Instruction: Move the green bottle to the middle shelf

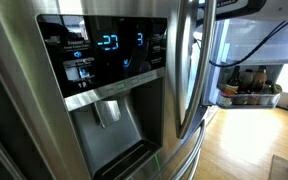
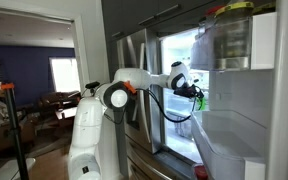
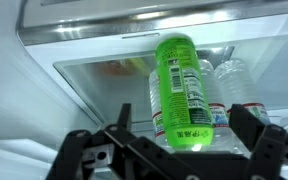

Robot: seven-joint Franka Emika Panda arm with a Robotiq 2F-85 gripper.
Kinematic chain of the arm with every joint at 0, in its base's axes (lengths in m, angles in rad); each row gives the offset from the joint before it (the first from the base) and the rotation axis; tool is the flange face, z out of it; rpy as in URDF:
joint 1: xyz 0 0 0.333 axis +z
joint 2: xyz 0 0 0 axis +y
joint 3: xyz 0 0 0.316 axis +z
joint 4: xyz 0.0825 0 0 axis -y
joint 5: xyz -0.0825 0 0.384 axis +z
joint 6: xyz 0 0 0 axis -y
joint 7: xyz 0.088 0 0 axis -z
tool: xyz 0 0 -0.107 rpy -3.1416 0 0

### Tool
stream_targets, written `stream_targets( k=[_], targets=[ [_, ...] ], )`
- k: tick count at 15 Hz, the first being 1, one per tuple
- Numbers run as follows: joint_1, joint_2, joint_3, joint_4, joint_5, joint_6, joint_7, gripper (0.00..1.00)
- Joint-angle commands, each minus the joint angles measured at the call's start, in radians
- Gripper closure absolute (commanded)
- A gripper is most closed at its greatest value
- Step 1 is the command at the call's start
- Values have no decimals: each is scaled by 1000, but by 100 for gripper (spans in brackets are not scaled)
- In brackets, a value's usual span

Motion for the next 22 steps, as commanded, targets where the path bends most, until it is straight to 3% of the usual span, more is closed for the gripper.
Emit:
stream_targets(
  k=[1,4,9,12,22],
  targets=[
    [14,-168,-12,-187,-19,10,76,0],
    [0,-291,-21,-327,-15,61,87,0],
    [-12,-498,-52,-518,29,30,101,0],
    [-33,-593,-62,-601,-16,38,108,0],
    [-71,-738,-64,-681,-77,-52,92,0]
  ],
)
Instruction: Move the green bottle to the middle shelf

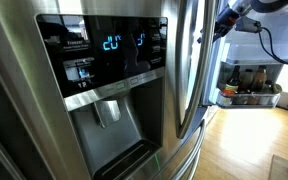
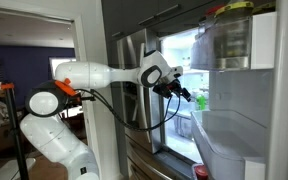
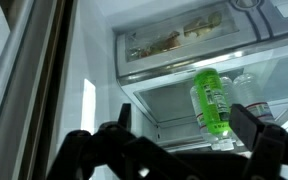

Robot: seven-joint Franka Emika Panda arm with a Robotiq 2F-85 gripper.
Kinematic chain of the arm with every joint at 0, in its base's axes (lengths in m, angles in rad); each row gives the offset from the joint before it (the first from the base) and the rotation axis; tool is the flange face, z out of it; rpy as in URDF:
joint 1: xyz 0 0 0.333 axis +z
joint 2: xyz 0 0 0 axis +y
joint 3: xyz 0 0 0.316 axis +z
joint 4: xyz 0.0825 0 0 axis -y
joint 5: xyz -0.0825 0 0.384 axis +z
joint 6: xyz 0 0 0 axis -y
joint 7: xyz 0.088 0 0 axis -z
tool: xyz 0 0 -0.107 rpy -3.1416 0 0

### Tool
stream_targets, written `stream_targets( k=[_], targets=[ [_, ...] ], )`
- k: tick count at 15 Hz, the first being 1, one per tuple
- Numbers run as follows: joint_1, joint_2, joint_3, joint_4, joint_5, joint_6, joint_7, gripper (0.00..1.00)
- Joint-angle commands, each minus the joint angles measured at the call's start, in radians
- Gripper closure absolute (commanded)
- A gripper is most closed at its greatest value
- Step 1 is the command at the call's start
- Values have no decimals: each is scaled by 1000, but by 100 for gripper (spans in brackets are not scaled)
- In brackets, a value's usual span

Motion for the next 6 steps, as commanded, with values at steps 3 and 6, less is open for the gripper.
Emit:
stream_targets(
  k=[3,6],
  targets=[
    [6,-17,-5,-8,-4,-13,-3,0],
    [6,-23,-5,-18,-4,-13,-6,0]
  ],
)
